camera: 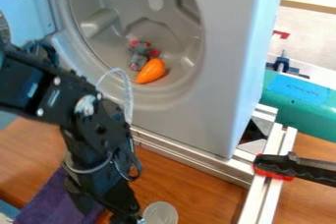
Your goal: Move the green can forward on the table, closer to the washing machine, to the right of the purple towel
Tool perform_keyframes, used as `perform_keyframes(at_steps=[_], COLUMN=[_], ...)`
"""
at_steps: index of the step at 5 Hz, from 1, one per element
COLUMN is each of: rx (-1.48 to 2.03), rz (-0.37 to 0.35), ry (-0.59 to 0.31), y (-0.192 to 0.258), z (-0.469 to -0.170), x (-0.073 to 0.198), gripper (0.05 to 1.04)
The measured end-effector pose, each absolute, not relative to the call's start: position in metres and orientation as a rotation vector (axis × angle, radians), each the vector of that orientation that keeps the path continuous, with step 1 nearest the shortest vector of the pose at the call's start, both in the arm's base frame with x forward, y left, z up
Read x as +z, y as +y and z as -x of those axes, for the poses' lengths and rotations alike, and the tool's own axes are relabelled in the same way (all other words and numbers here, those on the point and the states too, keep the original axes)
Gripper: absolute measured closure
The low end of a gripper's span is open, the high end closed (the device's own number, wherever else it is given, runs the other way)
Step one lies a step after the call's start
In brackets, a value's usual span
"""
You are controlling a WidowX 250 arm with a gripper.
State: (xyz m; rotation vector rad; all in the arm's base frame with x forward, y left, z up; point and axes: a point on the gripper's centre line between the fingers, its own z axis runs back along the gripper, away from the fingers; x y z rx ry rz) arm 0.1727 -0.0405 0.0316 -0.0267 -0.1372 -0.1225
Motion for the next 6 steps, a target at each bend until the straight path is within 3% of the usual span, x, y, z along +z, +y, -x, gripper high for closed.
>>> perform_keyframes(at_steps=[1, 2, 6], rx=[-0.107, -0.11, -0.119], rz=[0.039, 0.041, 0.042], ry=[-0.199, -0.176, 0.009], y=[-0.05, -0.053, -0.076], z=[-0.186, -0.193, -0.19], x=[0.021, 0.002, -0.022], gripper=[0.083, 0.083, 0.083])
